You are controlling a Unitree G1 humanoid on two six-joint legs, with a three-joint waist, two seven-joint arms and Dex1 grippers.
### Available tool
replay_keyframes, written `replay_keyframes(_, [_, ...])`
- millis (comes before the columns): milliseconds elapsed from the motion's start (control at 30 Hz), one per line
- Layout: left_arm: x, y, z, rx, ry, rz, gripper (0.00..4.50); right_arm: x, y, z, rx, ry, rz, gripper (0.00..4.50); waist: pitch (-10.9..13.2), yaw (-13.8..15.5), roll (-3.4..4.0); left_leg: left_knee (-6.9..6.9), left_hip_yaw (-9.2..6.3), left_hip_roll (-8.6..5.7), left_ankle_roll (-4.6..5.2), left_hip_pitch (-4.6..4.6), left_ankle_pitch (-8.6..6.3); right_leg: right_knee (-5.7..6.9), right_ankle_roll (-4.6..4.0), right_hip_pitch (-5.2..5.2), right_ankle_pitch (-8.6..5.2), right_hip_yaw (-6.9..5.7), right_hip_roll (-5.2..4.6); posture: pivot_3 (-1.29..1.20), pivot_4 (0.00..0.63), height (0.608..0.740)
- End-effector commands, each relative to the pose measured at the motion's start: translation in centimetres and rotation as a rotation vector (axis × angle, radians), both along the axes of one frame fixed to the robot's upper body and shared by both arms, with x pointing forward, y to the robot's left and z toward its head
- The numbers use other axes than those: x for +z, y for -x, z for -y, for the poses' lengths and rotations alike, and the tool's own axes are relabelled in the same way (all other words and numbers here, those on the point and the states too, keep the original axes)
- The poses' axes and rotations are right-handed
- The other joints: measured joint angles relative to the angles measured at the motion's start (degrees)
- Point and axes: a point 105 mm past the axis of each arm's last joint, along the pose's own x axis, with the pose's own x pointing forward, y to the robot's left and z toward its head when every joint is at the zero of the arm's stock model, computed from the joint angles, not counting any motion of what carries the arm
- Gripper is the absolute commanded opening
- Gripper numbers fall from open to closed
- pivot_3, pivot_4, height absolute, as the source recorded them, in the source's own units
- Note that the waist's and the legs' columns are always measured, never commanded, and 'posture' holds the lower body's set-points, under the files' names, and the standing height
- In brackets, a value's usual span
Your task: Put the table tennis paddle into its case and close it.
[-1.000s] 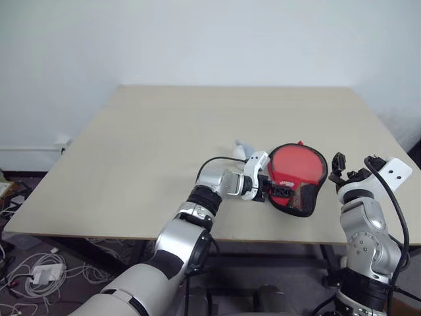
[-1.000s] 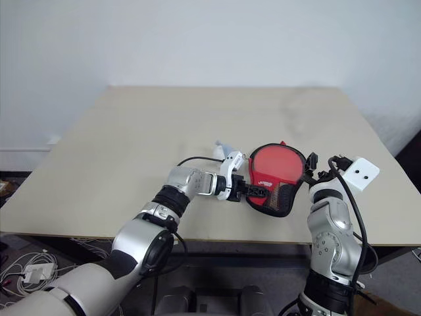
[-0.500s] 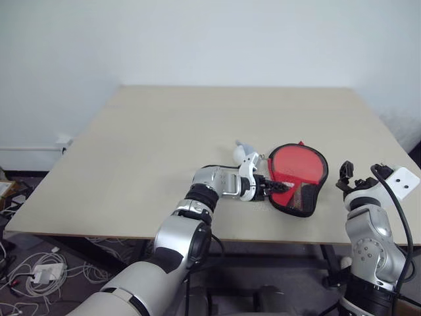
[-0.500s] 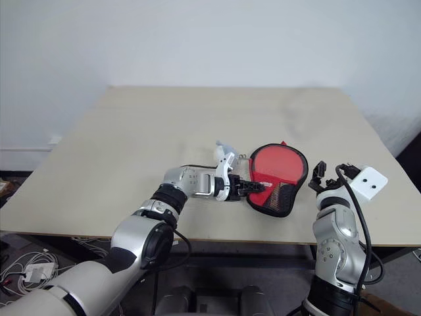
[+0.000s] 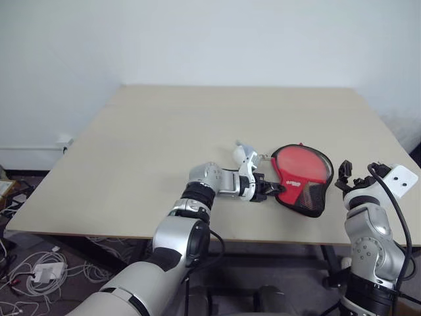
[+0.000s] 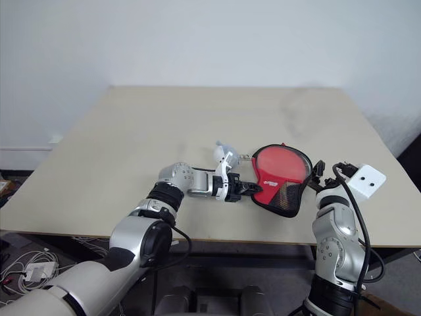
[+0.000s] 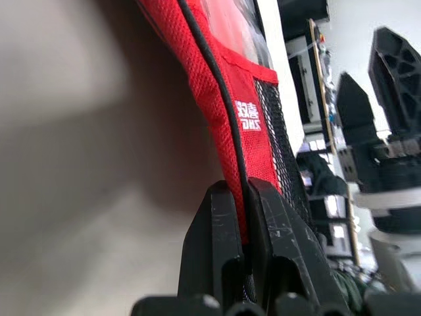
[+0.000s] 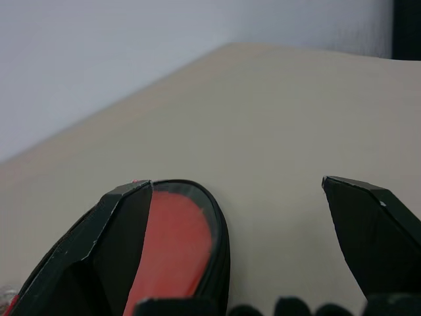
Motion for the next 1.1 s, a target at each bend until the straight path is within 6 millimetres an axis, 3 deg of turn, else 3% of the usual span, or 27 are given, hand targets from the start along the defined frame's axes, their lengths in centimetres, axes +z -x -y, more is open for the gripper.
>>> replay_keyframes(33, [1.8, 0.3, -1.1, -0.033, 0.02, -0.005, 0.03, 1.1, 0.0, -0.3, 0.0, 0.017, 0.042, 4.5, 0.0, -0.1, 0.01, -0.01, 0.0, 0.0, 0.0, 0.0, 0.0, 0.0, 0.0, -0.01, 0.0, 0.0, 0.0, 0.0, 0.0, 0.74])
replay_keyframes(267, [0.8, 2.2, -6.1, -0.129, -0.165, -0.021, 0.03, 1.1, 0.5, 0.2, -0.009, 0.029, 0.033, 4.5, 0.0, -0.1, 0.02, -0.03, 0.0, 0.01, -0.01, 0.02, 0.01, 0.02, 0.0, 0.0, 0.01, 0.01, 0.0, 0.0, 0.0, 0.74])
replay_keyframes(433, [1.4, 5.8, -8.3, -0.306, -0.04, -0.078, 0.03, 1.0, 0.5, 0.0, -0.002, 0.032, 0.028, 4.5, 0.0, -0.3, 0.03, -0.06, -0.02, 0.05, -0.03, 0.04, 0.01, 0.08, -0.2, -0.03, 0.12, 0.01, 0.0, 0.0, 0.0, 0.74])
replay_keyframes(500, [1.5, 6.3, -9.0, -0.322, -0.032, -0.107, 0.03, 1.0, 0.5, -0.2, 0.005, 0.032, 0.027, 4.5, 0.0, 0.0, 0.02, -0.05, -0.02, 0.05, -0.04, 0.04, 0.01, 0.08, -0.19, -0.02, 0.12, 0.01, -0.01, 0.0, 0.0, 0.74])
replay_keyframes(900, [1.0, 8.4, -8.5, -0.389, -0.076, -0.141, 0.03, 1.3, -0.2, -0.5, 0.028, 0.041, 0.03, 4.5, 0.0, 0.1, 0.02, 0.01, 0.0, 0.02, -0.03, 0.01, 0.01, 0.07, -0.02, -0.02, 0.0, -0.01, -0.05, 0.0, 0.0, 0.74])
replay_keyframes(1100, [0.9, 8.0, -9.3, -0.357, -0.105, -0.138, 0.03, 1.2, -0.1, -0.6, 0.034, 0.041, 0.025, 4.5, 0.0, 0.1, 0.02, 0.01, 0.01, 0.02, -0.03, 0.01, 0.01, 0.06, -0.02, -0.03, 0.0, -0.01, -0.05, 0.0, 0.0, 0.74])
